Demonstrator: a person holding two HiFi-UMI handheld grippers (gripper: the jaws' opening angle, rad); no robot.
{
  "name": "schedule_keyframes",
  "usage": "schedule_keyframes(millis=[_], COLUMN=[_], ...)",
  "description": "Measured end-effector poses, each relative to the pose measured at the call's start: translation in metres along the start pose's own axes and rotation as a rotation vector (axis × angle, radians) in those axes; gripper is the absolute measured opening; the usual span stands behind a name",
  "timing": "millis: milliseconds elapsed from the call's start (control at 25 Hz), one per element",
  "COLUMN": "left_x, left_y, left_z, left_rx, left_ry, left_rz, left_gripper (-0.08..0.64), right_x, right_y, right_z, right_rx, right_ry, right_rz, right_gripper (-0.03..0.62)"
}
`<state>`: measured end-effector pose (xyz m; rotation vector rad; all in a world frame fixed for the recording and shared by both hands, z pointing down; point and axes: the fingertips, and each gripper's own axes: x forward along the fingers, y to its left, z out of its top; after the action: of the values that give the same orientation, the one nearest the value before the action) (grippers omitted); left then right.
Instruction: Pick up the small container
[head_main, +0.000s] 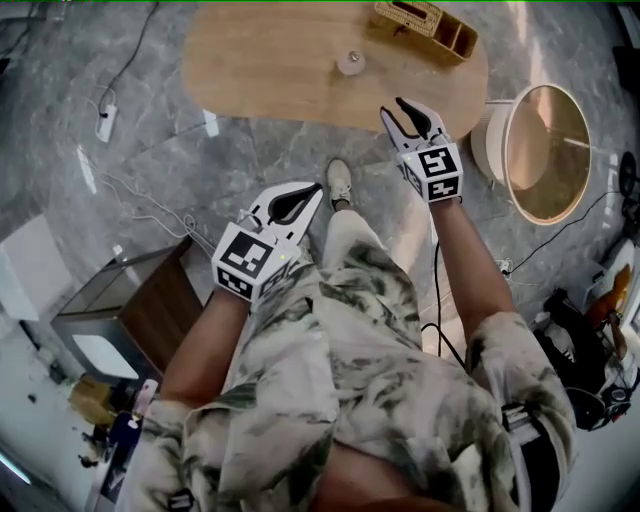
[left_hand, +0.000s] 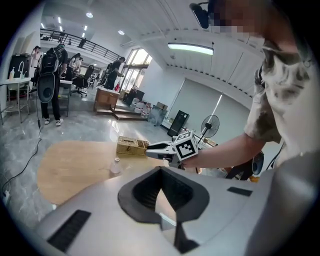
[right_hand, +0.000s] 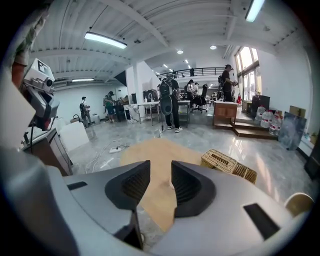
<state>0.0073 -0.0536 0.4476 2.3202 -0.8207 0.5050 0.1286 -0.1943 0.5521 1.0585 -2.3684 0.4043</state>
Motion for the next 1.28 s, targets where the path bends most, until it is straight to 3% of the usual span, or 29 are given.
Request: schedule_keyframes(millis=[440,1280], left_x=[0.045,0.065], left_y=[0.027,0.072], left_z=[0.006,0.001], left_rx=[-0.049,-0.173], left_ry=[0.016,-0.003], left_rz=[0.014,0.087], left_gripper=[0.021,0.021], right_x=[0.087,0.209], right_y=[-0.040,-0.068], right_z=[-0.041,-0.092], right_rx=[-0.009,-0.007], right_ry=[0.077,0.175], right_rz=[0.041,0.065], right_gripper=[0.166,0.199])
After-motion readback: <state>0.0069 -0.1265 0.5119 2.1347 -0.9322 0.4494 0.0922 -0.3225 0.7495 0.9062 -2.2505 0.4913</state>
